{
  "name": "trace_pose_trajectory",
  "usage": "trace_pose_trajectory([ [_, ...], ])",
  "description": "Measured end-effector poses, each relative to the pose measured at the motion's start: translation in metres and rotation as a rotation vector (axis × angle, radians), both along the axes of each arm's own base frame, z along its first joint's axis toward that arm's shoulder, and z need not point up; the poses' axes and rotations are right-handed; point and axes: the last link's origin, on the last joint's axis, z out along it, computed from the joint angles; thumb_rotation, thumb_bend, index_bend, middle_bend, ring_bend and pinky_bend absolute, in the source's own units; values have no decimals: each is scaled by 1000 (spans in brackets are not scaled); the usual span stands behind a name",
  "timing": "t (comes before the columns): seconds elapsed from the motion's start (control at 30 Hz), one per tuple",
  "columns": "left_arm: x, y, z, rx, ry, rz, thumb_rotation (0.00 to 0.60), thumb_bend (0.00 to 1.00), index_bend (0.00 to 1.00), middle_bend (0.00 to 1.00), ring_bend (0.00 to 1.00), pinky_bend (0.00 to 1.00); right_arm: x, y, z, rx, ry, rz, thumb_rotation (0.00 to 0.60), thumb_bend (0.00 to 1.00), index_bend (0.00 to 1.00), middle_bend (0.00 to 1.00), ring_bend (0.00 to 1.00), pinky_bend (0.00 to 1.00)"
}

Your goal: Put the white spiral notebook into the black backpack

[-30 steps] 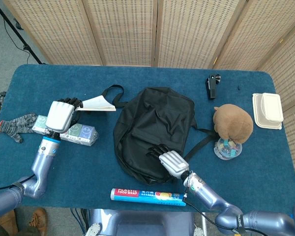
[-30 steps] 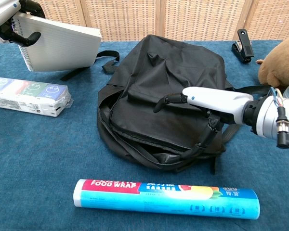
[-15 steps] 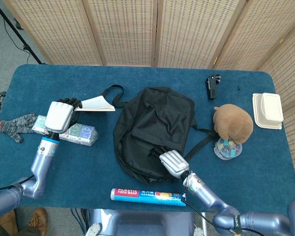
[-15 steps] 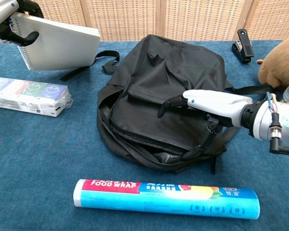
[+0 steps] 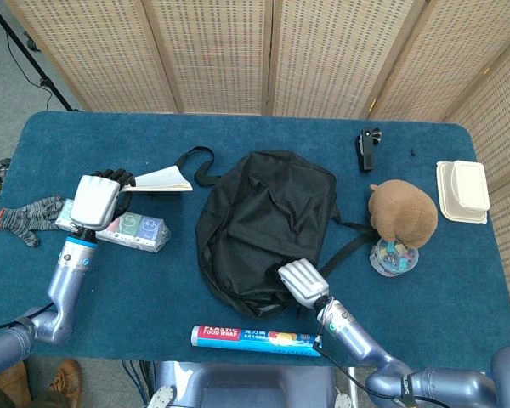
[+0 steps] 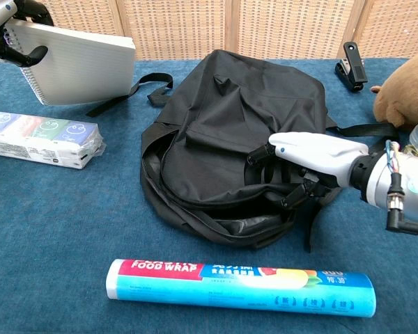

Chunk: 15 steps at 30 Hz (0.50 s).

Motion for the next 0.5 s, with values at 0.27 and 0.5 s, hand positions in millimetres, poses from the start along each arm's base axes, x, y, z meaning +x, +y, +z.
trace_pose_trajectory([
  [0.27,-5,-3,3,10,-33,-32,600,531,730,561,539,632,6,-10,7,-44,-87,-32,600,599,590,591,505,452],
  [0.5,-6,-7,10,35,-93,-102,600,533,736,569,545,632,8,-26,18,-74,-143,-81,600,607,599,601,513,459],
])
